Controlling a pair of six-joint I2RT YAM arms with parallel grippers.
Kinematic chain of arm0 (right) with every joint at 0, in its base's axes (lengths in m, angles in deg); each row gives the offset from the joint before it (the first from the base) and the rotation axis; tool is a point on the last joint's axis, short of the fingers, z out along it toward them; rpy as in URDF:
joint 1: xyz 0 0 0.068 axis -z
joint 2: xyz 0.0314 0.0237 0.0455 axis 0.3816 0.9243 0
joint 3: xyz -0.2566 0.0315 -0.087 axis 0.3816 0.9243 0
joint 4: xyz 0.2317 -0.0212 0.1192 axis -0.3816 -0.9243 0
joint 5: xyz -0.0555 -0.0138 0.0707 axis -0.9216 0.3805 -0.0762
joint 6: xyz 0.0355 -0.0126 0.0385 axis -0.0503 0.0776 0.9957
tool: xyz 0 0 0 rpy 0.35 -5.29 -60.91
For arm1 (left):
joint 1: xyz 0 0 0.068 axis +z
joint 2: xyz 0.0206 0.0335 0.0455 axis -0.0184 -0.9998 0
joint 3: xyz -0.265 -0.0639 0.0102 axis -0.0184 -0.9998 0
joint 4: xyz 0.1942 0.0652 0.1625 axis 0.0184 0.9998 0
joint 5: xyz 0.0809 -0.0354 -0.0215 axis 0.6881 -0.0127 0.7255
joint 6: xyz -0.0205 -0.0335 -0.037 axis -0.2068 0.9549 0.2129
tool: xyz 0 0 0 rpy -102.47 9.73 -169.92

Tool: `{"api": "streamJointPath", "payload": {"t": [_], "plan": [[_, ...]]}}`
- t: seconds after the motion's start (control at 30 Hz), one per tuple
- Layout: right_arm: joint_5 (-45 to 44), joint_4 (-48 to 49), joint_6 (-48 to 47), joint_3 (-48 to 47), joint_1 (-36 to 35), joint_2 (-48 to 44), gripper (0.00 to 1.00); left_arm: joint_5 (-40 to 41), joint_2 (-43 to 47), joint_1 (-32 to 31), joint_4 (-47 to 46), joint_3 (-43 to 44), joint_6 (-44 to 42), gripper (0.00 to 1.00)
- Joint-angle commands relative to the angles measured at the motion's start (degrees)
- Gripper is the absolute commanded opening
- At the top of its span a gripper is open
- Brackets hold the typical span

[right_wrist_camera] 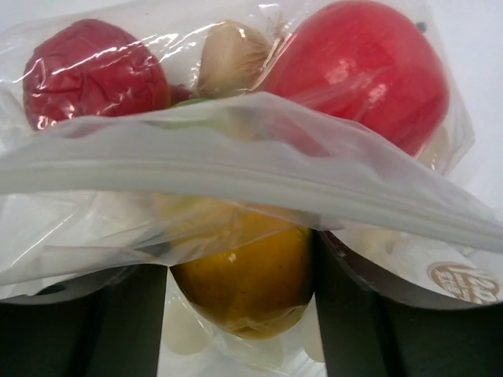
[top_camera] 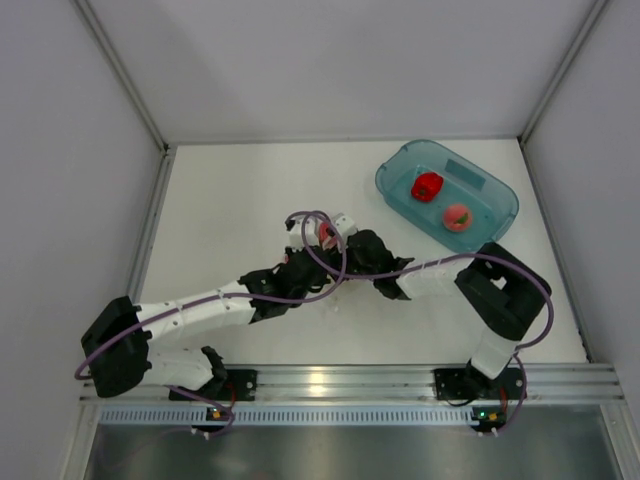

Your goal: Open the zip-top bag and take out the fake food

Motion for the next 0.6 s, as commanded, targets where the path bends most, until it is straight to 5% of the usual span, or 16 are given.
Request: {"api": "streamJointPath", "payload": {"t": [0.0, 0.27, 0.57], "plan": [[3.0, 4.5, 1.6, 2.5, -0.7, -2.2, 0.49, -1.6, 0.2, -0.6, -6.4, 2.4, 0.3, 0.0], [0.2, 0.0, 5.4, 4.6, -2.6, -10.8, 0.42, 0.3, 0.5, -0.4, -6.4, 2.0, 1.2, 0.0], [1.7, -17.7, 9.8, 1.8, -5.4, -18.6, 0.41, 3.3, 0.5, -0.4, -6.5, 1.6, 1.4, 0.0]]}}
